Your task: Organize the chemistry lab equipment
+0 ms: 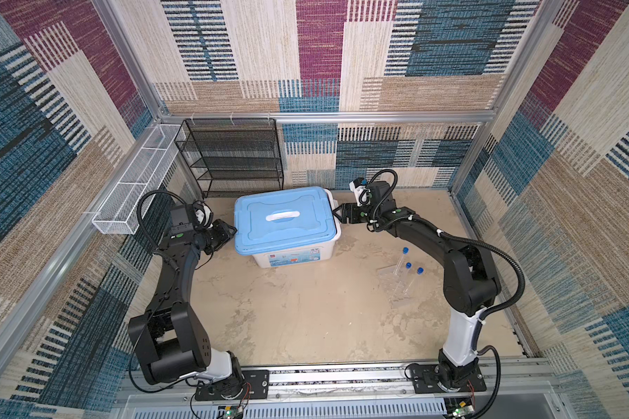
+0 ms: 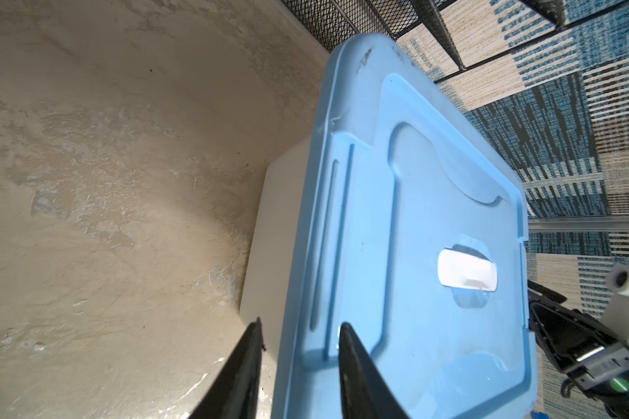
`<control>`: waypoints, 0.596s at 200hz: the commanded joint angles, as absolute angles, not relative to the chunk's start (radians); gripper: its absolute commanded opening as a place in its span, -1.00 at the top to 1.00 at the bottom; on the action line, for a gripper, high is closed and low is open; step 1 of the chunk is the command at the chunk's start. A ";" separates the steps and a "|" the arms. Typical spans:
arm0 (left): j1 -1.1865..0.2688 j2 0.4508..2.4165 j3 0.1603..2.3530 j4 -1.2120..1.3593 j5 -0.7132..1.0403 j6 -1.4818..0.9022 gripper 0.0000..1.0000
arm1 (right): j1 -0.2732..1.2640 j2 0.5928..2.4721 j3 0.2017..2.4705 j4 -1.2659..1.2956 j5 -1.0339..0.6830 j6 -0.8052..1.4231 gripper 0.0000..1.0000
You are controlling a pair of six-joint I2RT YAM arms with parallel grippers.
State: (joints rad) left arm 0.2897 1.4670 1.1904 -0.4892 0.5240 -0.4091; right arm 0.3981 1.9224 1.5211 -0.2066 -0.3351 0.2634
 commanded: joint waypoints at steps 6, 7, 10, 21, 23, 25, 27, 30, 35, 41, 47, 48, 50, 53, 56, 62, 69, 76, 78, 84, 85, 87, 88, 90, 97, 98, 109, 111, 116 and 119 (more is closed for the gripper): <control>0.278 1.479 1.198 -0.453 0.608 -0.405 0.19 | 0.399 1.902 1.513 -0.192 -0.288 0.284 -0.70; 0.277 1.478 1.198 -0.453 0.608 -0.405 0.19 | 0.399 1.900 1.513 -0.191 -0.288 0.285 -0.70; 0.275 1.477 1.200 -0.453 0.607 -0.405 0.19 | 0.399 1.898 1.513 -0.190 -0.286 0.288 -0.71; 0.259 1.471 1.206 -0.453 0.601 -0.407 0.19 | 0.395 1.893 1.516 -0.204 -0.269 0.291 -0.71; 0.257 1.472 1.208 -0.453 0.599 -0.407 0.19 | 0.394 1.892 1.514 -0.205 -0.267 0.293 -0.71; 0.254 1.471 1.210 -0.451 0.597 -0.405 0.19 | 0.392 1.890 1.512 -0.204 -0.266 0.294 -0.70; 0.250 1.472 1.211 -0.453 0.596 -0.405 0.19 | 0.391 1.888 1.508 -0.202 -0.266 0.296 -0.71; 0.247 1.474 1.214 -0.454 0.593 -0.405 0.19 | 0.387 1.885 1.502 -0.198 -0.269 0.298 -0.71; 0.239 1.477 1.218 -0.454 0.594 -0.406 0.18 | 0.383 1.881 1.492 -0.190 -0.274 0.303 -0.71; 0.233 1.481 1.224 -0.454 0.597 -0.408 0.17 | 0.380 1.879 1.487 -0.187 -0.282 0.307 -0.71; 0.227 1.490 1.229 -0.454 0.597 -0.408 0.17 | 0.378 1.878 1.485 -0.185 -0.284 0.306 -0.70; 0.225 1.491 1.230 -0.453 0.598 -0.407 0.17 | 0.378 1.878 1.484 -0.185 -0.284 0.306 -0.70; 0.224 1.493 1.230 -0.454 0.598 -0.408 0.17 | 0.377 1.878 1.484 -0.185 -0.288 0.305 -0.70; 0.221 1.495 1.232 -0.453 0.598 -0.408 0.17 | 0.378 1.876 1.481 -0.181 -0.292 0.304 -0.70; 0.217 1.498 1.234 -0.454 0.599 -0.408 0.17 | 0.378 1.875 1.479 -0.177 -0.301 0.303 -0.70; 0.208 1.503 1.237 -0.453 0.596 -0.409 0.16 | 0.378 1.868 1.469 -0.158 -0.321 0.304 -0.70; 0.199 1.506 1.240 -0.455 0.589 -0.410 0.17 | 0.378 1.860 1.457 -0.138 -0.340 0.311 -0.71; 0.192 1.509 1.244 -0.457 0.588 -0.410 0.16 | 0.377 1.853 1.452 -0.127 -0.350 0.319 -0.71; 0.190 1.510 1.243 -0.458 0.588 -0.410 0.16 | 0.378 1.852 1.453 -0.126 -0.352 0.321 -0.71; 0.185 1.511 1.244 -0.458 0.588 -0.408 0.16 | 0.377 1.845 1.450 -0.122 -0.348 0.327 -0.71; 0.185 1.510 1.244 -0.458 0.588 -0.407 0.16 | 0.377 1.843 1.449 -0.121 -0.348 0.328 -0.71; 0.182 1.512 1.244 -0.460 0.588 -0.407 0.16 | 0.378 1.841 1.448 -0.118 -0.347 0.332 -0.71; 0.182 1.511 1.244 -0.461 0.588 -0.407 0.16 | 0.378 1.839 1.447 -0.117 -0.345 0.332 -0.71; 0.181 1.511 1.245 -0.461 0.588 -0.407 0.16 | 0.377 1.837 1.447 -0.115 -0.343 0.334 -0.71; 0.181 1.511 1.243 -0.464 0.571 -0.404 0.16 | 0.377 1.828 1.444 -0.110 -0.335 0.339 -0.71; 0.181 1.510 1.243 -0.465 0.562 -0.404 0.16 | 0.377 1.828 1.444 -0.109 -0.334 0.339 -0.71; 0.180 1.505 1.237 -0.472 0.545 -0.400 0.16 | 0.377 1.819 1.445 -0.103 -0.326 0.344 -0.71; 0.180 1.504 1.236 -0.472 0.544 -0.400 0.16 | 0.377 1.817 1.445 -0.101 -0.326 0.345 -0.72; 0.179 1.502 1.233 -0.472 0.540 -0.400 0.16 | 0.377 1.814 1.444 -0.094 -0.327 0.348 -0.72; 0.179 1.500 1.230 -0.472 0.539 -0.399 0.16 | 0.377 1.812 1.441 -0.089 -0.329 0.351 -0.72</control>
